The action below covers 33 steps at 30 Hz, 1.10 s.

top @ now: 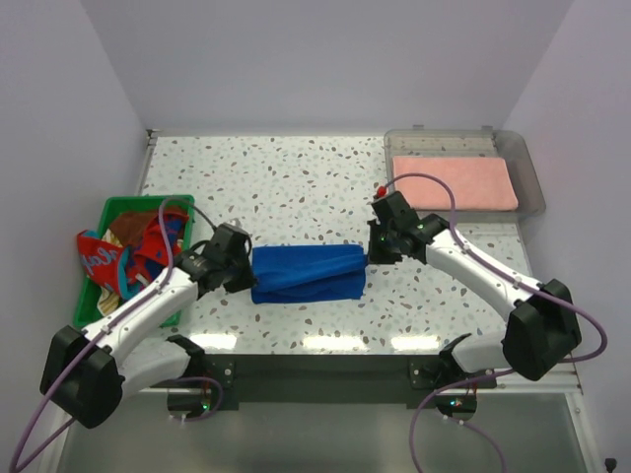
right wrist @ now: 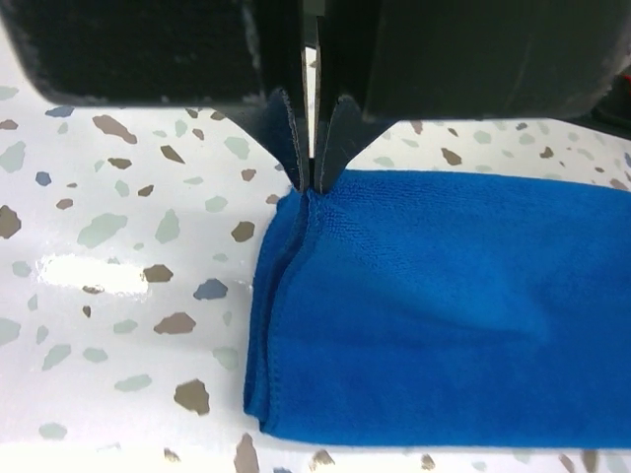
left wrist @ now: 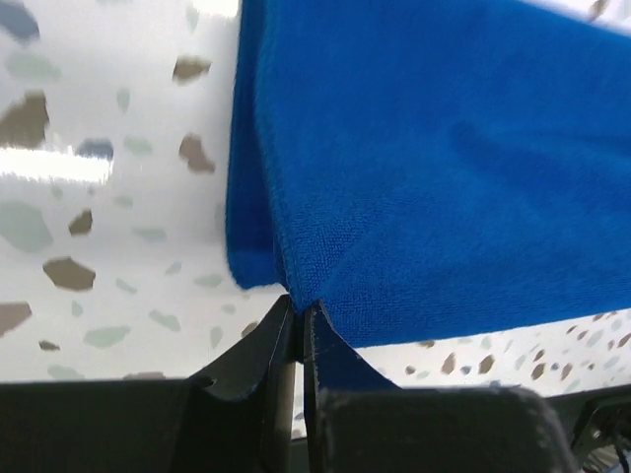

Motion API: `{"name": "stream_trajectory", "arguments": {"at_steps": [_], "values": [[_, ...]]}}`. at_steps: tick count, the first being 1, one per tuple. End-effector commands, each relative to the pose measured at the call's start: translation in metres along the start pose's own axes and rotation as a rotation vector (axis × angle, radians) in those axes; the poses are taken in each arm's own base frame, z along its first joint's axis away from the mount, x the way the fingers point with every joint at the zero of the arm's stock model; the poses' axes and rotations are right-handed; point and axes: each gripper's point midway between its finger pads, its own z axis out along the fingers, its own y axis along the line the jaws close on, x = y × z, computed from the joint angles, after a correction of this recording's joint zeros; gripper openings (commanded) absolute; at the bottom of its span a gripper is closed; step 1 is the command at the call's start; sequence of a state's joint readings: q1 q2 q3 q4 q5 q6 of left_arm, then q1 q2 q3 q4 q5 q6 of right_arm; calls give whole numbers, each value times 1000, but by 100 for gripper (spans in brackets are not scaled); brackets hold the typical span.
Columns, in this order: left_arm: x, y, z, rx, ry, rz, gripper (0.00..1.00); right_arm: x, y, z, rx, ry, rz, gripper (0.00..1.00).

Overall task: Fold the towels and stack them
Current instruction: Fold the towel

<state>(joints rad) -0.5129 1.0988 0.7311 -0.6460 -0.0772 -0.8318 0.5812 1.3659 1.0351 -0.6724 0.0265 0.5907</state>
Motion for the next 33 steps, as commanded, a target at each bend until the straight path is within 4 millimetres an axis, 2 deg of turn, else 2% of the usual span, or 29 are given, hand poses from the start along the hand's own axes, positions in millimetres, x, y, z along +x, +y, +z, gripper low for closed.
{"name": "stream_trajectory", "arguments": {"at_steps": [1, 3, 6, 12, 15, 21, 23, 24, 26, 29, 33], "values": [[32, 0, 6, 69, 91, -59, 1, 16, -7, 2, -2, 35, 11, 0], [43, 7, 8, 65, 117, -67, 1, 20, -10, 4, 0, 35, 17, 0], [50, 20, 11, 24, 119, -72, 1, 29, -10, 8, -15, 61, 25, 0], [56, 41, 25, -52, 101, -67, 7, 56, -16, 25, -36, 110, 54, 0], [60, 40, 31, -46, 117, -62, 6, 67, -16, 33, -71, 117, 62, 0], [59, 35, 34, -26, 123, -59, 9, 64, -9, 46, -131, 72, 70, 1], [58, 34, 32, -21, 119, -57, 9, 63, -6, 50, -149, 64, 87, 10], [56, 32, 32, -17, 116, -56, 9, 63, -2, 50, -168, 67, 95, 24], [56, 31, 31, -16, 115, -56, 9, 65, 2, 53, -192, 67, 112, 39], [51, 27, 29, -6, 106, -57, 10, 67, 3, 53, -192, 69, 133, 50], [49, 18, 25, 28, 114, -62, 10, 72, 3, 54, -197, 84, 150, 59]]}}
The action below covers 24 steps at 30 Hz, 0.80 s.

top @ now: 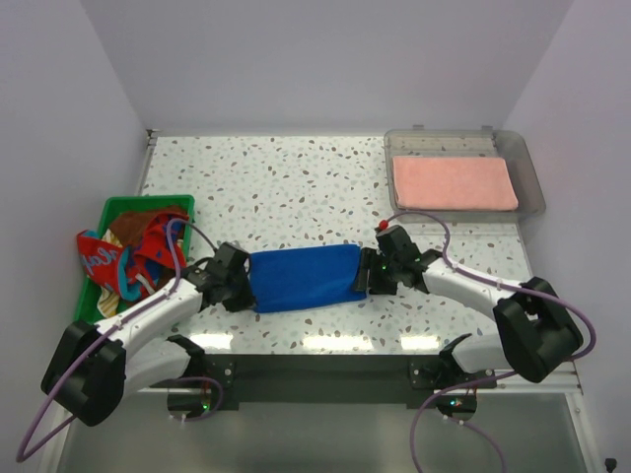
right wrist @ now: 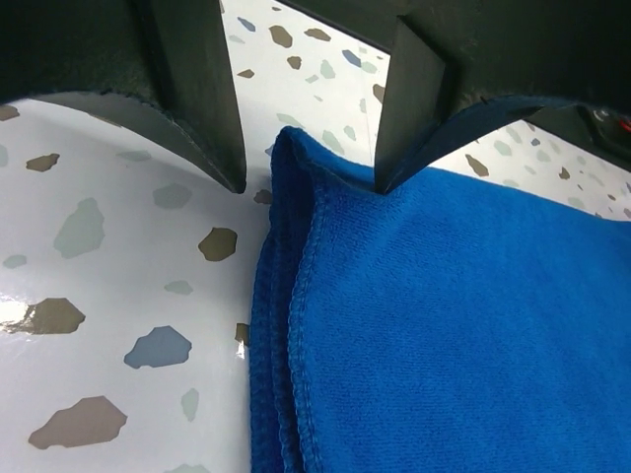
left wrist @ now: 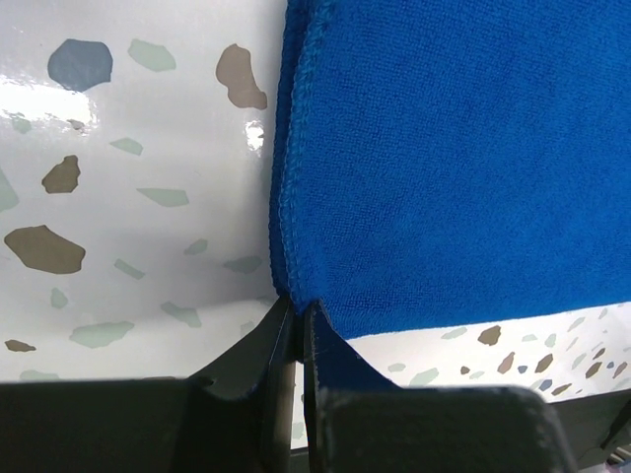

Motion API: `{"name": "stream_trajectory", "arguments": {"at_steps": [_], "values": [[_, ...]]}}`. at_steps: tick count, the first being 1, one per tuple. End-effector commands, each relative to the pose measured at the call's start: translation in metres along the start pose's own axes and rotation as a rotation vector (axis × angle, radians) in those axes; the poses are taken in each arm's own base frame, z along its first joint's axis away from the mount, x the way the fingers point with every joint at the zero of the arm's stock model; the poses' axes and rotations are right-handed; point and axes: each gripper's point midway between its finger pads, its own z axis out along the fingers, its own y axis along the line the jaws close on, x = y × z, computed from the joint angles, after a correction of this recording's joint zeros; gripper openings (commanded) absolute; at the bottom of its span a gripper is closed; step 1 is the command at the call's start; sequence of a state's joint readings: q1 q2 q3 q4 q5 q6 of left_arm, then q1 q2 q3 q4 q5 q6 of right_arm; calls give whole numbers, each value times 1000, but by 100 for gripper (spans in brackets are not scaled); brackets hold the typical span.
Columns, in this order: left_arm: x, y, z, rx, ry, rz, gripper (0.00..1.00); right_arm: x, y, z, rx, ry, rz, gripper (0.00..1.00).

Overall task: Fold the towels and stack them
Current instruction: Fold the towel

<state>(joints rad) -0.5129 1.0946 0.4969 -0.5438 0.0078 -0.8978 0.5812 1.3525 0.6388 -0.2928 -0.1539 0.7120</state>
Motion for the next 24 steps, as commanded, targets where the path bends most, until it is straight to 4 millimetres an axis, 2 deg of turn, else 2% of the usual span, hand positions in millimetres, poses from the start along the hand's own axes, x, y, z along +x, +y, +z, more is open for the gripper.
{"name": "stream_trajectory", "arguments": {"at_steps": [1, 4, 9, 18, 21, 24], "values": [[-14, -20, -10, 69, -36, 4, 10, -4, 13, 0, -65, -21, 35, 59], [-16, -24, -12, 76, -40, 6, 10, 0, 15, 3, -77, -6, 45, 59], [-17, -27, -14, 89, -46, 6, 10, 2, 26, 5, -115, 15, 62, 52], [-16, -28, -14, 91, -41, 7, 10, 13, 16, 12, -39, 58, 93, 53], [-16, -28, -14, 93, -40, 6, 10, 11, 19, 13, -51, 53, 92, 49], [-16, -30, -15, 98, -42, 6, 10, 11, 24, 15, -72, 56, 93, 40]]}}
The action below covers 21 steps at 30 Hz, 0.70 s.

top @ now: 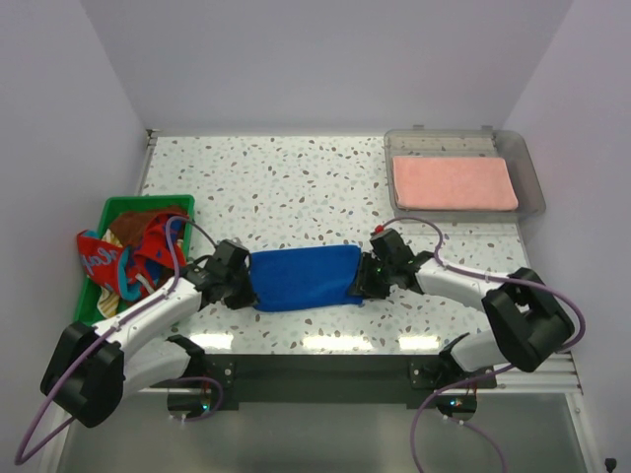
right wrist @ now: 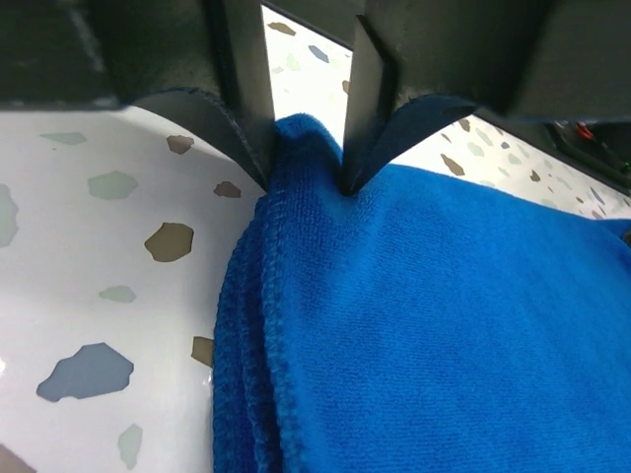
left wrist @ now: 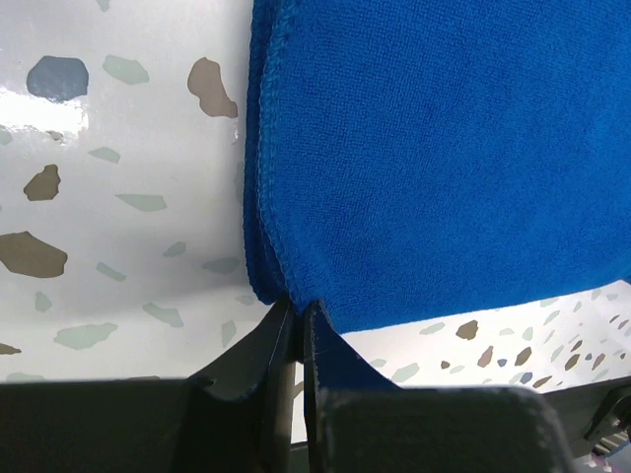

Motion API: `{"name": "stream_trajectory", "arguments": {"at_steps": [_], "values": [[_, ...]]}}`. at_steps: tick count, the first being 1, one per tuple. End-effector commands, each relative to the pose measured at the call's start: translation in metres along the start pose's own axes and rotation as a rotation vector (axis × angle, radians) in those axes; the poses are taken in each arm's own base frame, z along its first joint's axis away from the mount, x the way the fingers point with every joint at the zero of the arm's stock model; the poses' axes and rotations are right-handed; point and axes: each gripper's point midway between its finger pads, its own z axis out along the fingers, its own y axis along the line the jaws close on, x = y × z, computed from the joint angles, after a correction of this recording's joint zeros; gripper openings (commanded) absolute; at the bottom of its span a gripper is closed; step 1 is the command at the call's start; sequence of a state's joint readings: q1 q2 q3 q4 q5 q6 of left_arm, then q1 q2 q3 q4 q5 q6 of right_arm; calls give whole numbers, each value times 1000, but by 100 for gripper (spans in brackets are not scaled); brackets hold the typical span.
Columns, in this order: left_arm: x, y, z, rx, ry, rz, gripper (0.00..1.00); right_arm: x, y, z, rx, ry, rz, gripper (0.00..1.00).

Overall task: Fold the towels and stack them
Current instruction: Fold the towel

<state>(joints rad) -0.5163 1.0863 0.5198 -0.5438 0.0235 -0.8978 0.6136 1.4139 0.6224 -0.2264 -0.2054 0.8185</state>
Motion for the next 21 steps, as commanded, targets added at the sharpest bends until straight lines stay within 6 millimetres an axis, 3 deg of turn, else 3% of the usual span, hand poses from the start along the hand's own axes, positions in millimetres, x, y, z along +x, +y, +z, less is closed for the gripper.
{"name": "stream_trajectory", "arguments": {"at_steps": [1, 4, 11, 16, 21], "values": [[-11, -19, -8, 62, -34, 4, 10, -5, 13, 2, -39, -4, 12, 35], [-12, -17, -8, 49, -38, 3, 9, -13, 21, -5, -49, -26, 1, 17], [-14, -4, -7, -8, -56, 3, 7, -35, 38, -40, -7, -67, -80, 3], [-9, 3, -4, -33, -42, 10, 7, -26, 18, -48, 98, -28, -94, 5], [-2, 10, -1, -48, -22, 14, 7, -11, -23, -47, 238, -14, -74, 11]]}}
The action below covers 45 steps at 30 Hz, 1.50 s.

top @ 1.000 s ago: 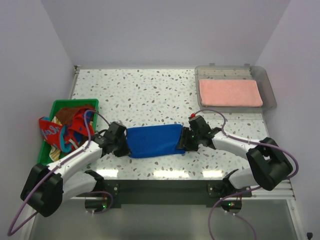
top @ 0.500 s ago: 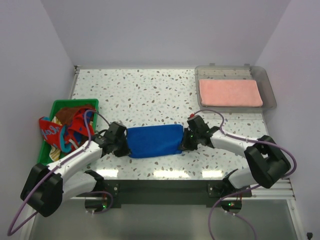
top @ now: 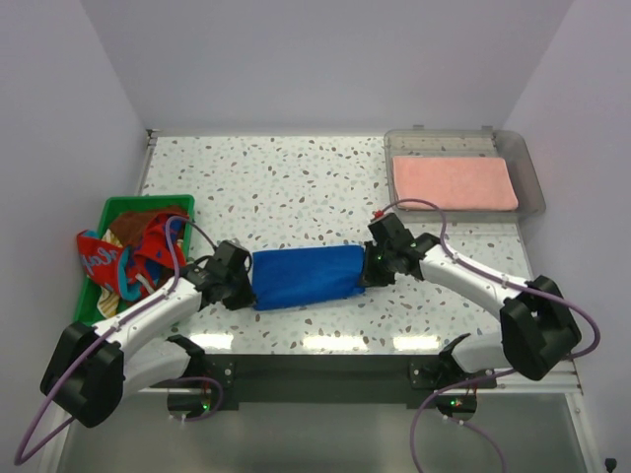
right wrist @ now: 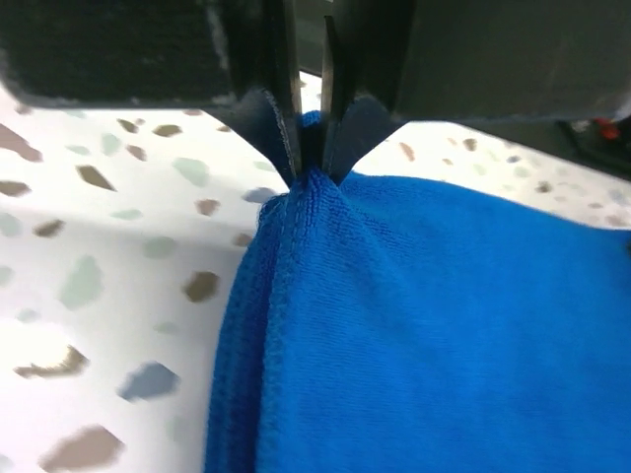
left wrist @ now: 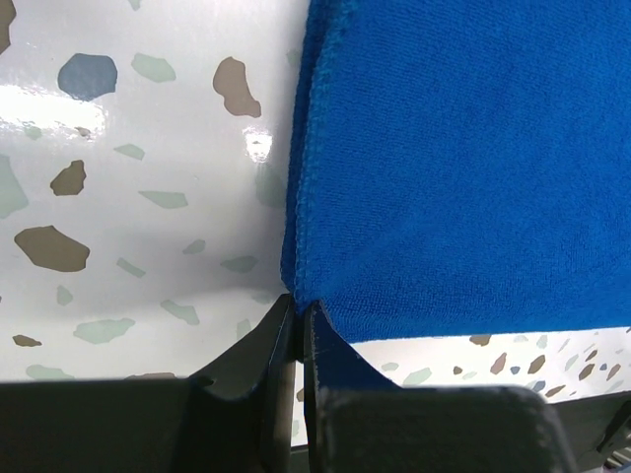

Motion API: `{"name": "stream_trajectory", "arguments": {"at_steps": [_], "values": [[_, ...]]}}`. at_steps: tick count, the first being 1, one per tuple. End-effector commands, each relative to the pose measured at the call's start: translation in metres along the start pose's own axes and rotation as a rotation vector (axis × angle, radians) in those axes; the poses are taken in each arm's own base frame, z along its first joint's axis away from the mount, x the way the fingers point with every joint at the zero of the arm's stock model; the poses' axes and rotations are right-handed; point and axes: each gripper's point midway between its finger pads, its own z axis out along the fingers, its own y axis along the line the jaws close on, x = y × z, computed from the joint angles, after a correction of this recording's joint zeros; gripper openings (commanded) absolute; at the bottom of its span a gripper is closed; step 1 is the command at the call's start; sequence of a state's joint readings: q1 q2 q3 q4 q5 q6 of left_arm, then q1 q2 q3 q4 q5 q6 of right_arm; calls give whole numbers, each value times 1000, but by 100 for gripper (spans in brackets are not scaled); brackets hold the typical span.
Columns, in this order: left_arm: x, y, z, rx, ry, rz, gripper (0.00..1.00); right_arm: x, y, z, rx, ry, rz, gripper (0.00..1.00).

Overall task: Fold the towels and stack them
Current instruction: Fold the towel, then neatly place the folded towel into the bin

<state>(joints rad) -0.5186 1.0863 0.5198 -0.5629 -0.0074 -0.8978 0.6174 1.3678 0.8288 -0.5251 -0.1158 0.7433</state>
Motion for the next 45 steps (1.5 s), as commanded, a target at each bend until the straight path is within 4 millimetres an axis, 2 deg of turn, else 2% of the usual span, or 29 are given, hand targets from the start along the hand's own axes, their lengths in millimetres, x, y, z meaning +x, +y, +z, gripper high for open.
{"name": "stream_trajectory", "arguments": {"at_steps": [1, 5, 7, 8, 10, 11, 15, 16, 18, 19, 21, 23, 25, 26, 28, 29, 31, 32, 34, 35, 37, 38, 41, 45], "values": [[0, 3, -1, -13, -9, 12, 7, 18, -40, -7, 154, 14, -7, 14], [2, 1, -2, 4, 2, 14, 13, 31, -55, -11, 195, 47, -15, 32], [3, 1, -3, 7, 0, 17, 18, 28, -59, -14, 219, 27, -20, 40], [2, 1, -4, 9, -2, 17, 22, 29, -62, -16, 230, 30, -27, 42], [3, 2, -6, 7, 0, 17, 35, 24, -60, -22, 225, 7, -35, 47], [2, 1, -8, 13, -6, 18, 43, 18, -53, -25, 204, -14, -49, 47], [-2, 2, -23, 14, -29, 21, 57, 2, -21, -32, 69, -62, -98, 47], [1, 9, -27, -16, -22, 21, 62, -1, -11, -33, 32, -63, -110, 46], [-13, 7, -43, -23, -88, 21, 66, -7, 1, -31, -2, -73, -142, 45], [-14, 12, -48, -45, -93, 20, 66, -9, 8, -28, -19, -68, -153, 45], [-29, 5, -63, -32, -158, 25, 65, -12, 20, -24, -57, -71, -178, 42], [-40, -5, -70, -11, -186, 44, 56, -15, 27, -16, -76, -70, -193, 39], [-48, -21, -67, 48, -199, 73, 49, -16, 26, -6, -65, -62, -193, 38], [-43, -29, -59, 74, -155, 85, 45, -18, 26, -3, -63, -71, -192, 36], [-45, -44, -49, 122, -146, 97, 42, -14, 19, 6, -43, -56, -186, 35], [-38, -42, -36, 102, -104, 104, 38, -15, 15, 13, -28, -55, -182, 34], [-34, -41, -22, 91, -84, 95, 35, -10, 6, 21, 3, -47, -178, 33], [-25, -33, -12, 67, -49, 90, 32, -8, 2, 25, 13, -39, -178, 32], [-20, -28, -2, 56, -44, 63, 29, -1, -11, 32, 49, -30, -173, 31], [-12, -16, 5, 30, -33, 54, 27, 0, -16, 34, 61, -32, -165, 30], [-5, -7, 11, 12, -29, 22, 25, 5, -29, 39, 93, -21, -154, 29], [5, 4, 17, -8, -8, 12, 24, 6, -32, 39, 102, -21, -151, 29], [13, 13, 22, -24, 2, -7, 24, 7, -42, 36, 143, -18, -154, 28], [12, 16, 20, -30, -13, -13, 24, -10, -33, 20, 142, -59, -189, 28]]}}
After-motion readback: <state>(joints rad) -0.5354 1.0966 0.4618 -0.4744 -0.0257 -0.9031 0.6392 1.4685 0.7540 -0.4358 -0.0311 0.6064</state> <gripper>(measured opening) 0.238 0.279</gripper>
